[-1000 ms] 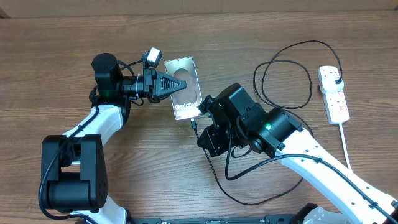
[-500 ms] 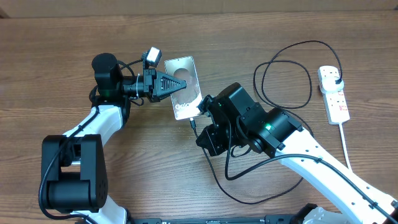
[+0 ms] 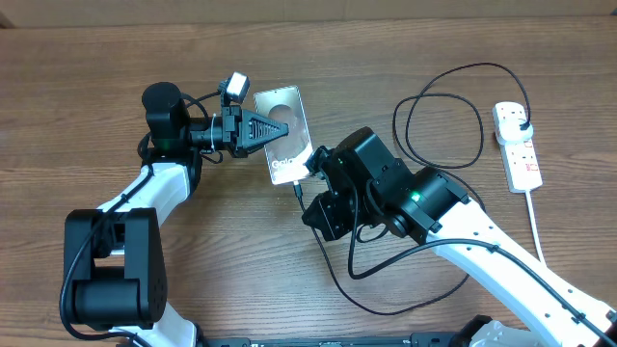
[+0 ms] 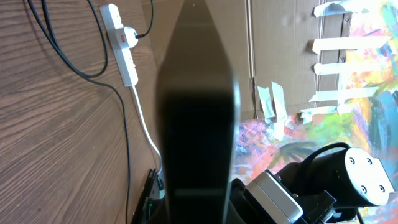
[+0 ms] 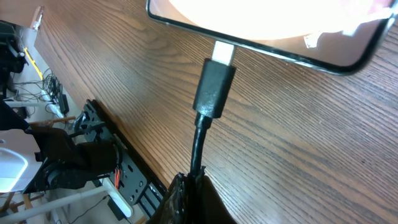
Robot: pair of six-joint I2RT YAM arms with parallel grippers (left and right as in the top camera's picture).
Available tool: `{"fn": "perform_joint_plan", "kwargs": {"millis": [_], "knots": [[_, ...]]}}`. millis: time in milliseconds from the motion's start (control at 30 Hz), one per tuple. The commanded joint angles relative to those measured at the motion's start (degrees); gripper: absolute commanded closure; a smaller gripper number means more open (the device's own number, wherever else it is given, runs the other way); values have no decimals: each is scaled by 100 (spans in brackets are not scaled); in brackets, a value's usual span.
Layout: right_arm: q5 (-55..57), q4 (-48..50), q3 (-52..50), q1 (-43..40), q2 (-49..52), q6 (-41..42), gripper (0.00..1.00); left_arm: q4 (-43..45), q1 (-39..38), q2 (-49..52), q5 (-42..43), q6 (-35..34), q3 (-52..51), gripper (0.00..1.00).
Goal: Plug charger to phone and switch on socket
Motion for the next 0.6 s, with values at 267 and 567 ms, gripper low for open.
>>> {"fn": "perform_joint_plan", "kwargs": {"millis": [267,567], "knots": [[632,232,-17,-11,-9,4,96,20,0,20,299,153,184,96],[925,645,-11,-11,-9,0,96,20,0,20,302,153,184,96]]}}
